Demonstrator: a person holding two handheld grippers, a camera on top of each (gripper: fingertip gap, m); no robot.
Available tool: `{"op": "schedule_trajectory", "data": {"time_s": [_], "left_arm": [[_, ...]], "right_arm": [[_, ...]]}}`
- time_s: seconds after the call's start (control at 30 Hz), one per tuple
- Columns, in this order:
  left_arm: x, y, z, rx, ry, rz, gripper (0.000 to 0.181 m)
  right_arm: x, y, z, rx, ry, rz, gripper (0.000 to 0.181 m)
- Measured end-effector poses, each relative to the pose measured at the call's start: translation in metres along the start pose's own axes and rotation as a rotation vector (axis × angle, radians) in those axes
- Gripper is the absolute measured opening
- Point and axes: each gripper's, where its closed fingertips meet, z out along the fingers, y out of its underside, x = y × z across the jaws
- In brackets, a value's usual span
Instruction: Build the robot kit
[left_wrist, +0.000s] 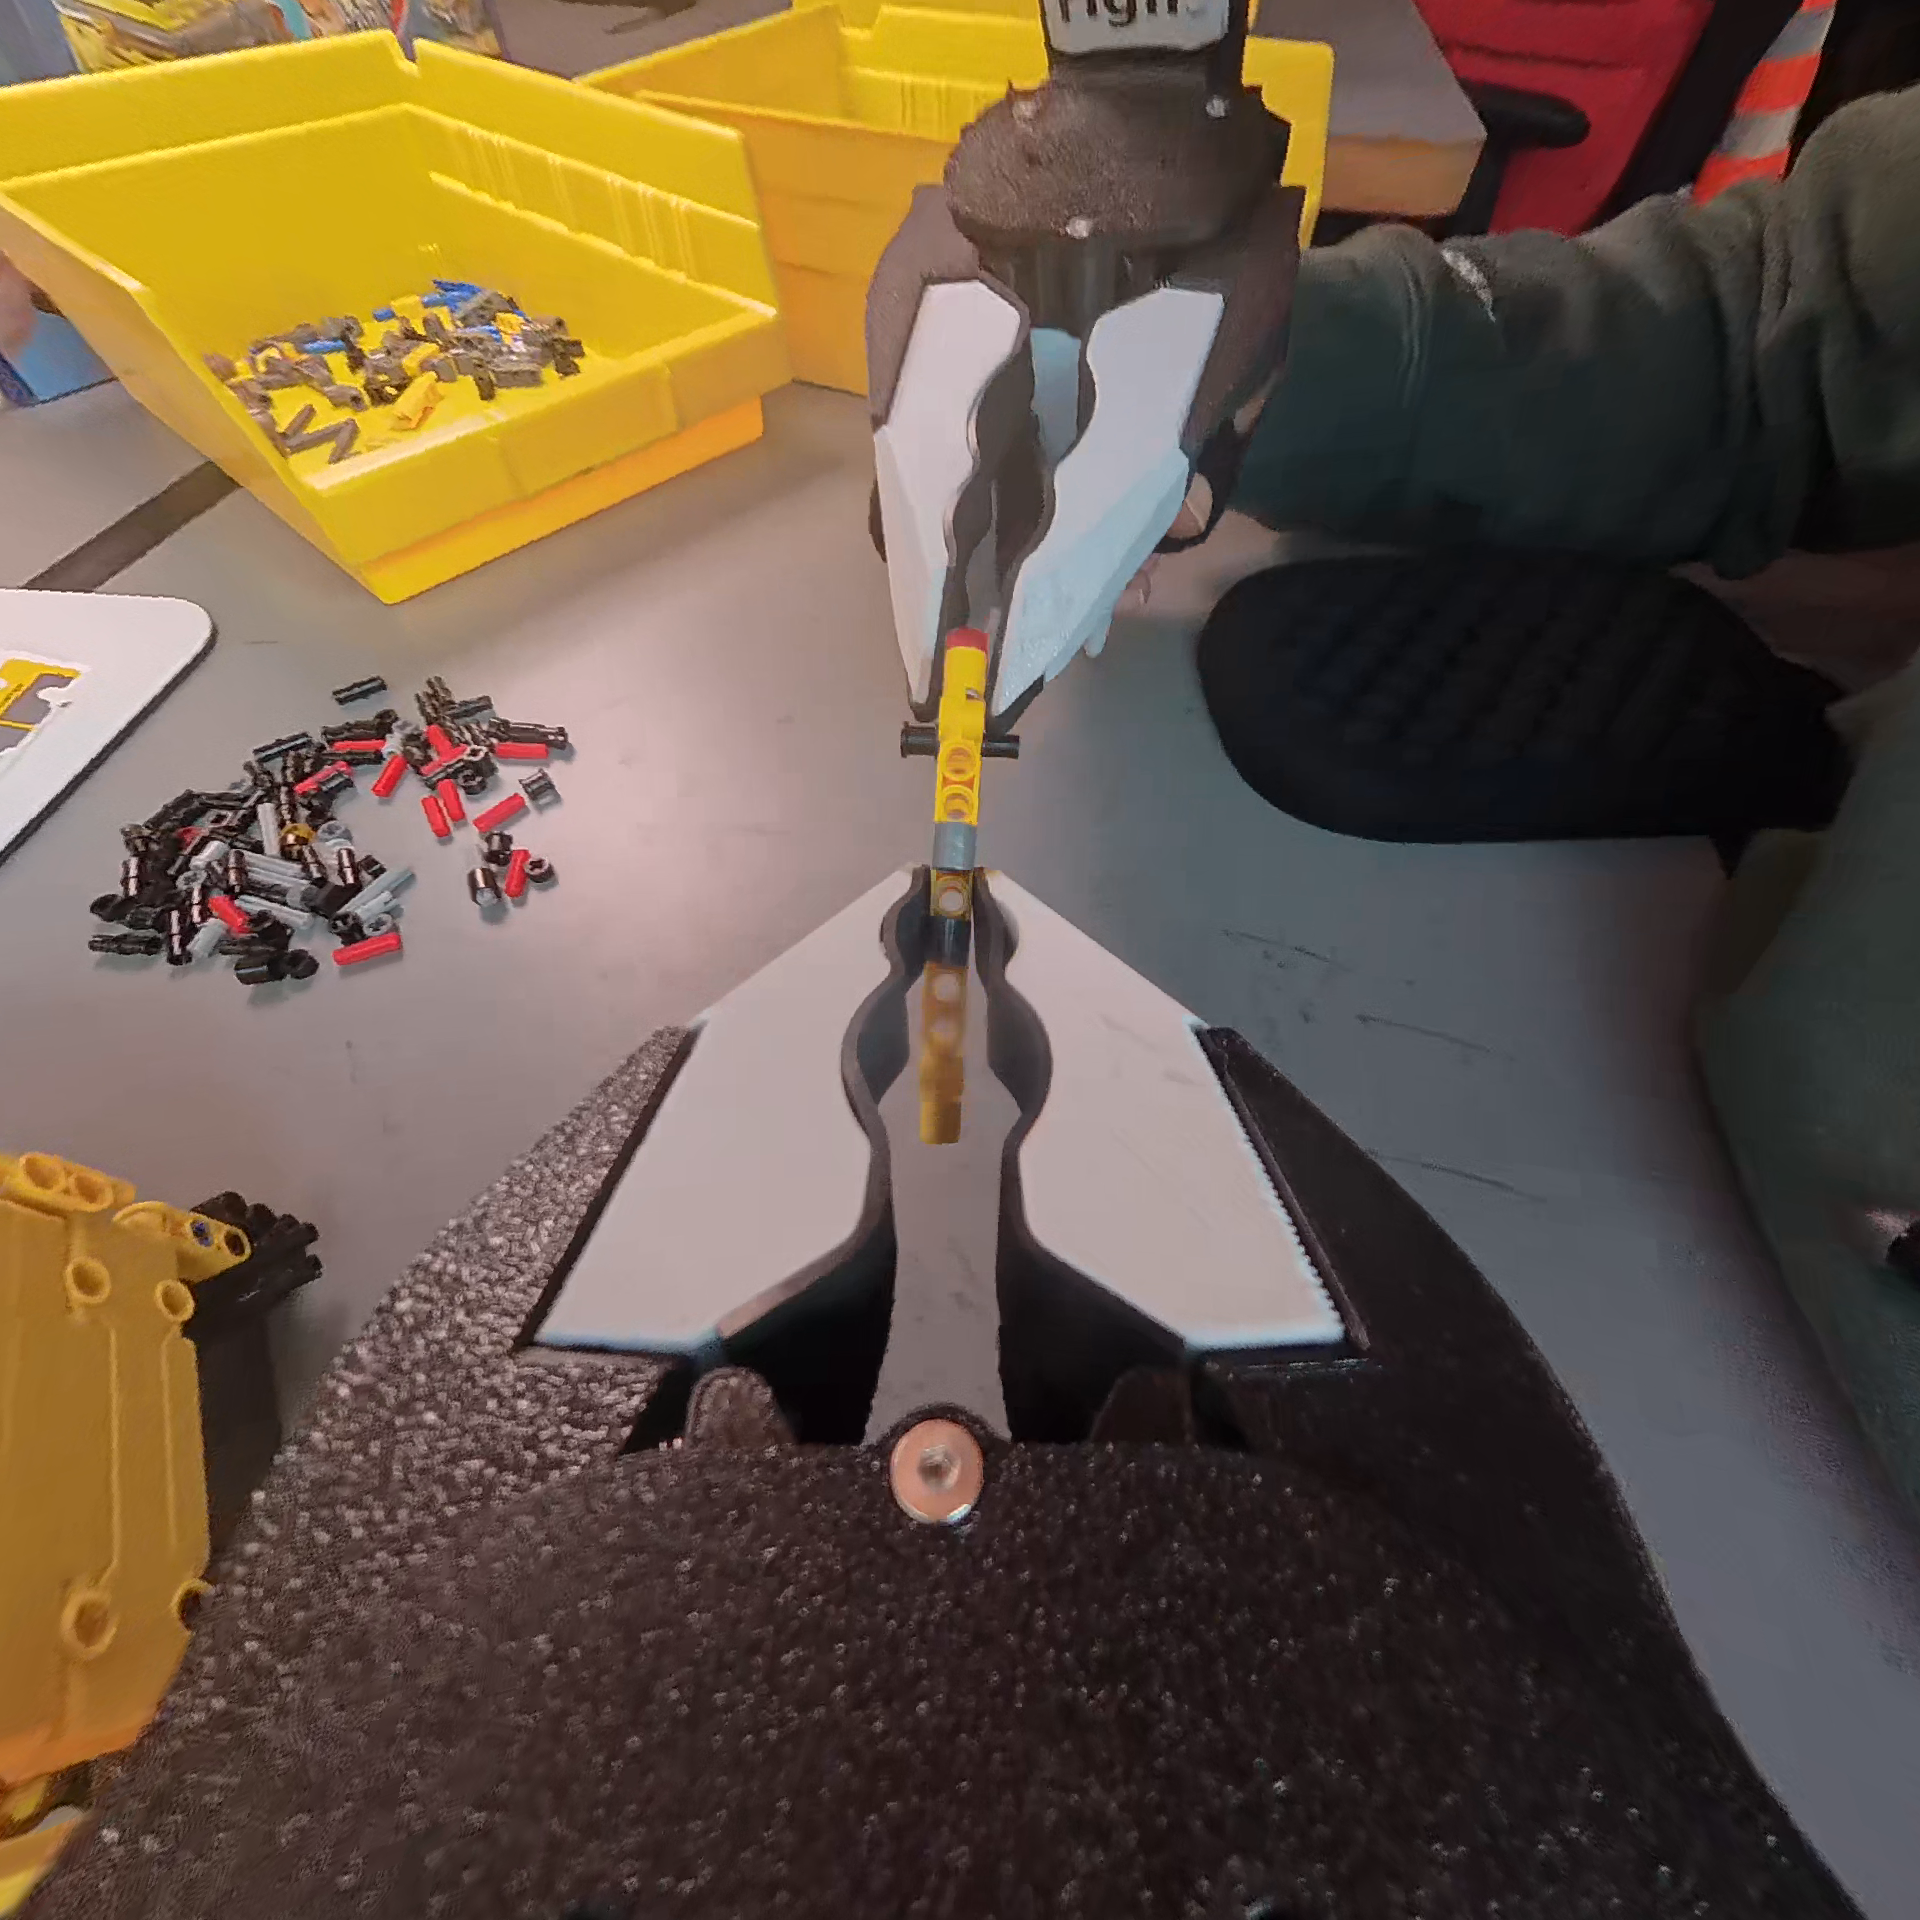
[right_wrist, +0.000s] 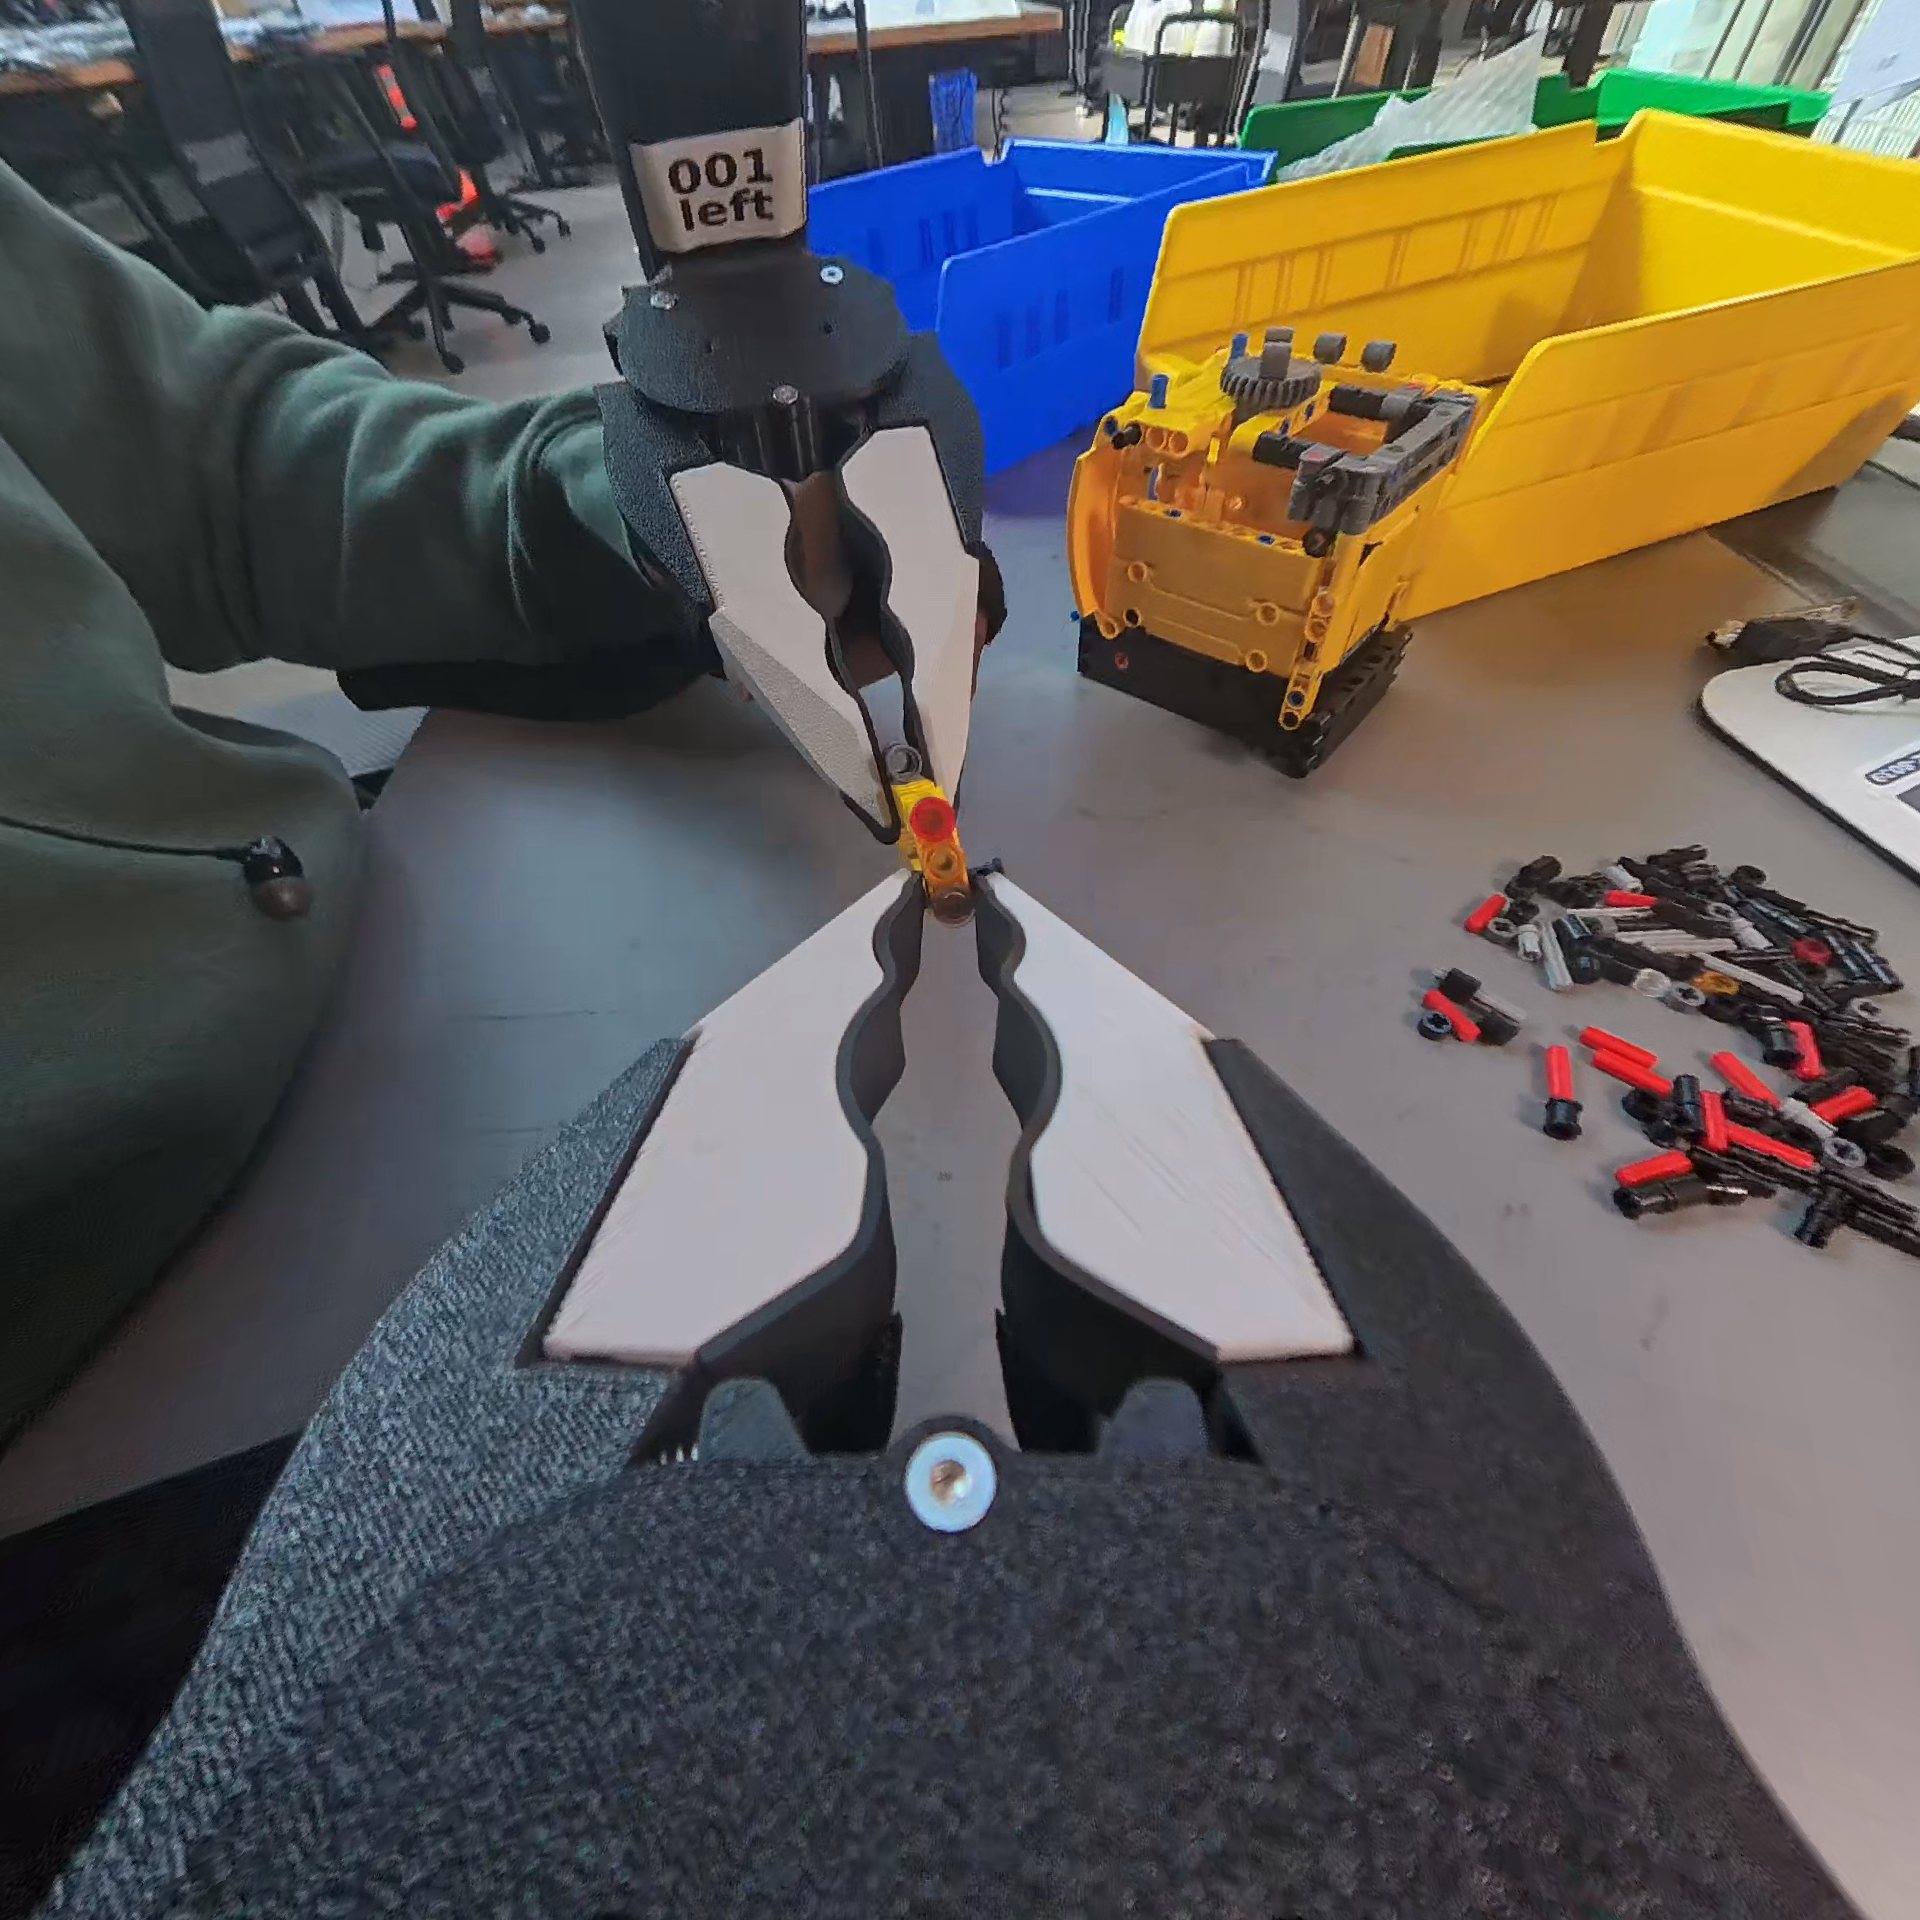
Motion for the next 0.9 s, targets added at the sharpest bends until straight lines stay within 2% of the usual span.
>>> {"op": "schedule_trajectory", "data": {"time_s": [0.1, 0.3, 0.37, 0.4, 0.5, 0.77, 0.83, 0.9], "left_arm": [[0.009, 0.008, 0.003, -0.055, 0.028, 0.066, 0.007], [0.017, 0.015, 0.006, -0.095, 0.061, 0.088, 0.007], [0.018, 0.015, 0.007, -0.094, 0.07, 0.087, 0.007], [0.018, 0.017, 0.007, -0.101, 0.068, 0.087, 0.007], [0.012, 0.017, 0.007, -0.095, 0.035, 0.077, 0.01], [-0.024, -0.001, -0.01, 0.017, -0.139, 0.027, 0.019], [-0.039, -0.016, -0.025, 0.089, -0.234, 0.036, 0.022], [-0.06, -0.034, -0.052, 0.173, -0.373, 0.057, 0.024]], "right_arm": [[-0.006, 0.009, 0.001, -0.061, -0.017, -0.056, 0.017], [-0.023, 0.011, 0.008, -0.103, -0.048, -0.143, 0.021], [-0.021, 0.021, 0.013, -0.166, -0.023, -0.181, 0.018], [-0.018, 0.023, 0.014, -0.173, 0.004, -0.197, 0.008], [-0.016, 0.023, 0.015, -0.169, 0.004, -0.172, 0.007], [0.023, 0.036, 0.01, -0.218, 0.183, -0.116, 0.007], [0.036, 0.037, 0.006, -0.215, 0.257, -0.102, 0.007], [0.045, 0.039, 0.003, -0.227, 0.302, -0.093, 0.007]]}}
